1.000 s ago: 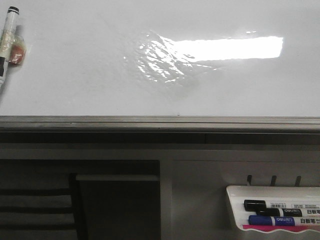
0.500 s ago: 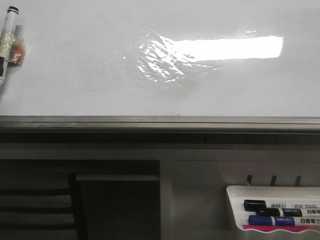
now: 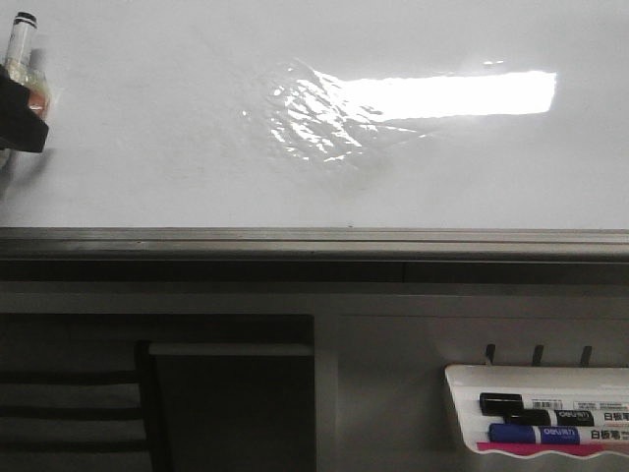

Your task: Write number 7 on whiteboard

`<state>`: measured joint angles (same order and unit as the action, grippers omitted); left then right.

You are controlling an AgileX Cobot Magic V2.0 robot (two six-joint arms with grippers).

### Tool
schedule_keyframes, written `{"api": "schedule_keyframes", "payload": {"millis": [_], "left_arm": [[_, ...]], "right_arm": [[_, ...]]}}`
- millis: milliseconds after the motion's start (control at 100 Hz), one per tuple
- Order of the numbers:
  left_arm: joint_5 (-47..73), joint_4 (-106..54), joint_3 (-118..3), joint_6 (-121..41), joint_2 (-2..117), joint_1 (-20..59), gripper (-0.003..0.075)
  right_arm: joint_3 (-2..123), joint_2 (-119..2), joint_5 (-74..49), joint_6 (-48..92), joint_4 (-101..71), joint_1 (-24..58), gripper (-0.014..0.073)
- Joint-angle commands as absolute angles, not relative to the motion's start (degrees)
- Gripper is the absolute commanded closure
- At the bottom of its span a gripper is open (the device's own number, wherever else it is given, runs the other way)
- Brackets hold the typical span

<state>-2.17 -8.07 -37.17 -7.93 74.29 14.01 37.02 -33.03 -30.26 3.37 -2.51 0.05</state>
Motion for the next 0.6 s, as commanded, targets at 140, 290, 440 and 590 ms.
{"api": "schedule_keyframes", "payload": {"millis": [140, 290, 440, 590], "left_arm": [[-7.7, -7.4, -38.7, -7.8, 74.3, 14.5, 0.0405], [-7.7, -7.0, -38.7, -7.8, 74.3, 14.5, 0.0563], [-7.3, -6.9, -38.7, -7.8, 74.1, 14.5, 0.0672], [4.7, -3.7, -43.2, -7.8, 72.5, 14.5, 0.0731]], "right_arm": [[39.0, -33.5, -25.4, 3.6, -2.5, -0.4, 0.0092], [39.0, -33.5, -25.2, 3.6, -2.5, -0.4, 0.0092], [39.0, -33.5, -24.0, 3.6, -2.5, -0.4, 0.0092], [40.2, -33.8, -25.0, 3.6, -3.7, -0.4, 0.0092]]}}
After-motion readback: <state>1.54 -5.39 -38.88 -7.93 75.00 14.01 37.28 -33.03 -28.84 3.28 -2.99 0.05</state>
